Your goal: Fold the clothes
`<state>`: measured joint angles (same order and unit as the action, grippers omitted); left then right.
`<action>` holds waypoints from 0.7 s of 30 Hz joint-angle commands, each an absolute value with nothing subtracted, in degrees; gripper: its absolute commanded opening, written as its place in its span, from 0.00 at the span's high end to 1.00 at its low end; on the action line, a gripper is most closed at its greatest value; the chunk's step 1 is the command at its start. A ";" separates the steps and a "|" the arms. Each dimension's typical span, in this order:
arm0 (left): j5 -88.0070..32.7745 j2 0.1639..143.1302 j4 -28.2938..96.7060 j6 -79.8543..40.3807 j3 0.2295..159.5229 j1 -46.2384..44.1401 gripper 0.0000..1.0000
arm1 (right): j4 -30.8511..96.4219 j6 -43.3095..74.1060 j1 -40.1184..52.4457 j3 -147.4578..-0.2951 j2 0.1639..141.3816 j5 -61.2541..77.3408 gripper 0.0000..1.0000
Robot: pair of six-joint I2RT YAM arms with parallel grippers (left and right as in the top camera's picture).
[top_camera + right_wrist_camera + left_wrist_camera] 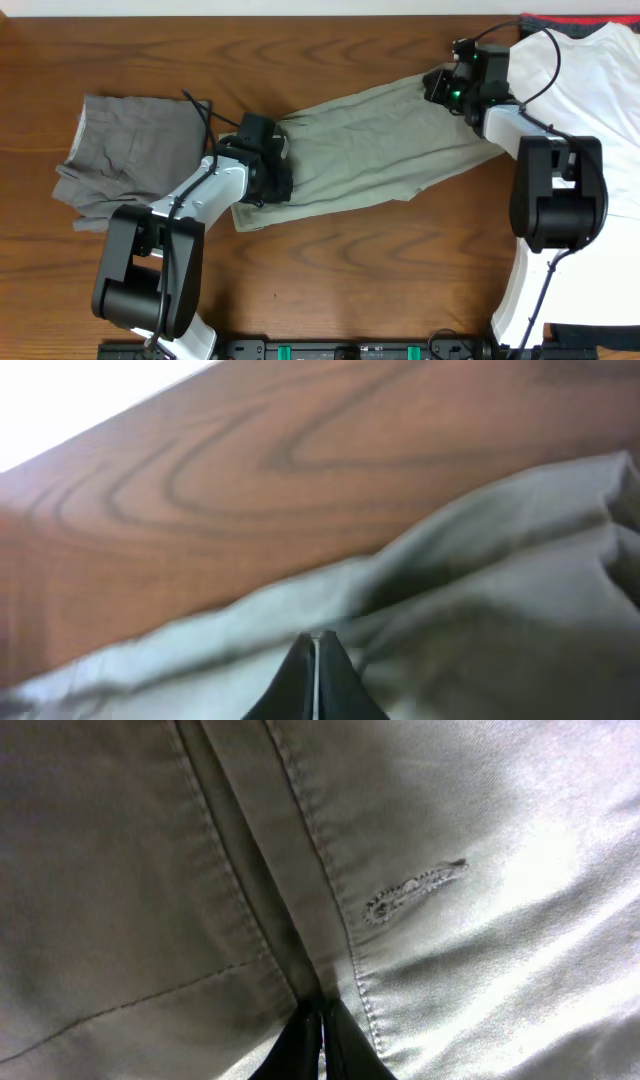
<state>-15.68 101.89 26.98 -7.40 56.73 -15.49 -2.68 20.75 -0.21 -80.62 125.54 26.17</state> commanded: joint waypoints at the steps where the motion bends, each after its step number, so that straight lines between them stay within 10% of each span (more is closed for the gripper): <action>1: -14.70 102.56 27.29 -6.66 56.34 -15.51 0.94 | 1.83 15.38 -1.43 -81.14 118.48 28.23 0.96; 9: -14.70 102.56 27.27 -6.66 56.34 -15.51 0.94 | 17.06 15.14 -0.36 -80.73 120.29 19.46 0.97; 21: -14.70 102.56 27.31 -6.68 56.34 -15.51 0.94 | 2.07 19.55 4.47 -80.73 130.74 19.40 0.97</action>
